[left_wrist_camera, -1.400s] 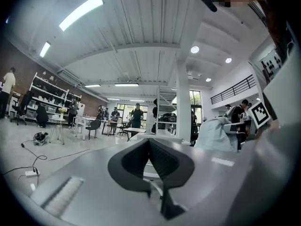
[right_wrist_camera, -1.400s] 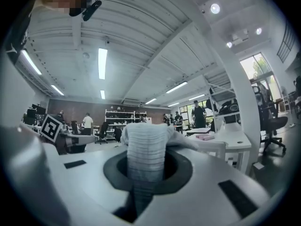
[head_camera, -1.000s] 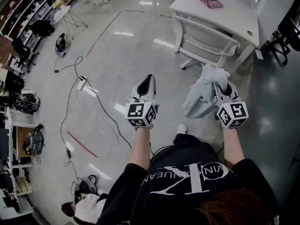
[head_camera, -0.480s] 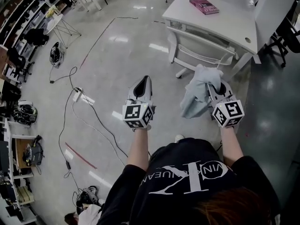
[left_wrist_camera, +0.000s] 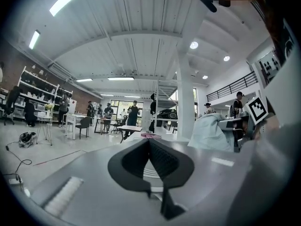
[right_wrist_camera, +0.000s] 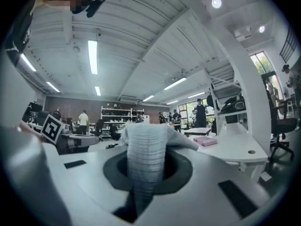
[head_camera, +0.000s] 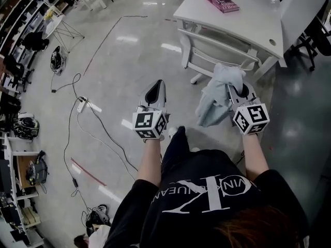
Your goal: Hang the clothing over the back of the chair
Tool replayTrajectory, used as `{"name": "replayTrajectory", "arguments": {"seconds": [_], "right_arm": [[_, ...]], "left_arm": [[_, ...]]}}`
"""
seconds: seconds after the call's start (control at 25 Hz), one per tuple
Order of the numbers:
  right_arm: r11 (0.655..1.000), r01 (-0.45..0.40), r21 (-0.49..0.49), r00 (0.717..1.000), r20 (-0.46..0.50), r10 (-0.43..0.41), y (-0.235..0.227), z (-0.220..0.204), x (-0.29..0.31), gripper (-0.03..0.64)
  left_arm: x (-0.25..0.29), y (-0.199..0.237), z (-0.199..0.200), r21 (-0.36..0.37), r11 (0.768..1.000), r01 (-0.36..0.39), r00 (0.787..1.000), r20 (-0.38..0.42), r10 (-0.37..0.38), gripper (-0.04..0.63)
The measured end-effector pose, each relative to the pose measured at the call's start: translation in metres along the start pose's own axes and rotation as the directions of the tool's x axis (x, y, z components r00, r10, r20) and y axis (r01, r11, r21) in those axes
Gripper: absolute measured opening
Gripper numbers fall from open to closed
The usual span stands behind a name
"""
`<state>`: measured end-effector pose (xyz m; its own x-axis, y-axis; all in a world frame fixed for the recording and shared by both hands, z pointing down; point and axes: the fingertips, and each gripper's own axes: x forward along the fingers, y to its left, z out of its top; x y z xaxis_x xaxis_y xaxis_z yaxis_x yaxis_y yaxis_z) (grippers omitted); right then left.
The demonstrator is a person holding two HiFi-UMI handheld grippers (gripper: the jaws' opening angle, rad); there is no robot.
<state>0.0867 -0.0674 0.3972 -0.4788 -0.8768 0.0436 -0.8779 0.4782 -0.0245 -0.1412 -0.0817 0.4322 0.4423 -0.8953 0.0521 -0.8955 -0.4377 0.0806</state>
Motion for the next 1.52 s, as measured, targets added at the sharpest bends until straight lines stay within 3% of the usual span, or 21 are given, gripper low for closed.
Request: {"name": "replayTrajectory", "arguments": {"seconds": [0.44, 0.96, 1.52], "right_arm": [[0.997, 0.08, 0.017, 0.997, 0.006, -0.08, -0.049, 0.008, 0.037, 0.035], [0.981, 0.192, 0.033, 0.981, 0.003, -0.192, -0.107, 0.026, 0.091, 0.035], [0.957, 0.288, 0.034, 0.956, 0.04, -0.289, -0.15, 0.061, 0.16, 0.035]], "left_arm": [[0.095, 0.002, 0.002, -0.022, 0.994, 0.108, 0.994, -0.011, -0.108, 0.011], [0.206, 0.003, 0.017, -0.021, 0.966, 0.257, 0.966, -0.036, -0.258, 0.011], [0.292, 0.016, 0.04, 0.01, 0.912, 0.411, 0.912, -0.006, -0.411, 0.011]]}}
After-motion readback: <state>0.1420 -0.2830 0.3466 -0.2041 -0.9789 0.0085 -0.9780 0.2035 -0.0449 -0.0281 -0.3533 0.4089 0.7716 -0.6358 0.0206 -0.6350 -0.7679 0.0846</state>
